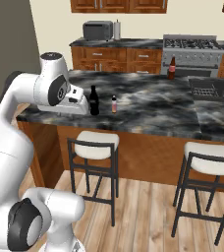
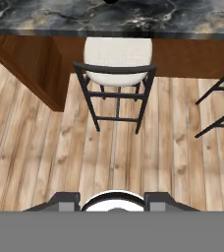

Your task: Place the large bottle from the dining counter next to the other large bottle outside the sink, and place the small bottle from the dining counter next to the other small bottle inside the sink.

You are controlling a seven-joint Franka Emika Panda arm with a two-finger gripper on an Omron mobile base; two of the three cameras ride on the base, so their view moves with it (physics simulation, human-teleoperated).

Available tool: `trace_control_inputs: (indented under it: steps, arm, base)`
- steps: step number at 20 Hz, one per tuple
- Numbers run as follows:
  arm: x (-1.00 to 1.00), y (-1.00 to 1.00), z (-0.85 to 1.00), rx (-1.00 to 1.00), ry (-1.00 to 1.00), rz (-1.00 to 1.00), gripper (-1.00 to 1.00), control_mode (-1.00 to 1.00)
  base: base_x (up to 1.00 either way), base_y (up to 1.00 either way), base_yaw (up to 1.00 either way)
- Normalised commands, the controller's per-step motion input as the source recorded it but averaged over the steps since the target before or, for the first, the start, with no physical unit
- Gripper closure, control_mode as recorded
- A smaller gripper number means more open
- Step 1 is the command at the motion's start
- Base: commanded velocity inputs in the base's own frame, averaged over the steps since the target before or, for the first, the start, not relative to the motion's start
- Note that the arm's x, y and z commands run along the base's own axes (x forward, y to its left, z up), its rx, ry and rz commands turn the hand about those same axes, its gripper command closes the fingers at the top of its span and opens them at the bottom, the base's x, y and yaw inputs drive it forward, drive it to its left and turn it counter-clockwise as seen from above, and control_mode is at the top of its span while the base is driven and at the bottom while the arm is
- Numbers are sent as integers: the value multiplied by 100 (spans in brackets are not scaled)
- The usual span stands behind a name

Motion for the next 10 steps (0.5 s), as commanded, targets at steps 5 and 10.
trace_control_inputs:
  steps: [5, 10]
  arm:
    - [-34, 4, 0, 0, -7, 0, -100, -100]
    - [-69, 0, 17, 0, -10, -3, -100, -100]
  base:
    - [0, 0, 0]
    - [0, 0, 0]
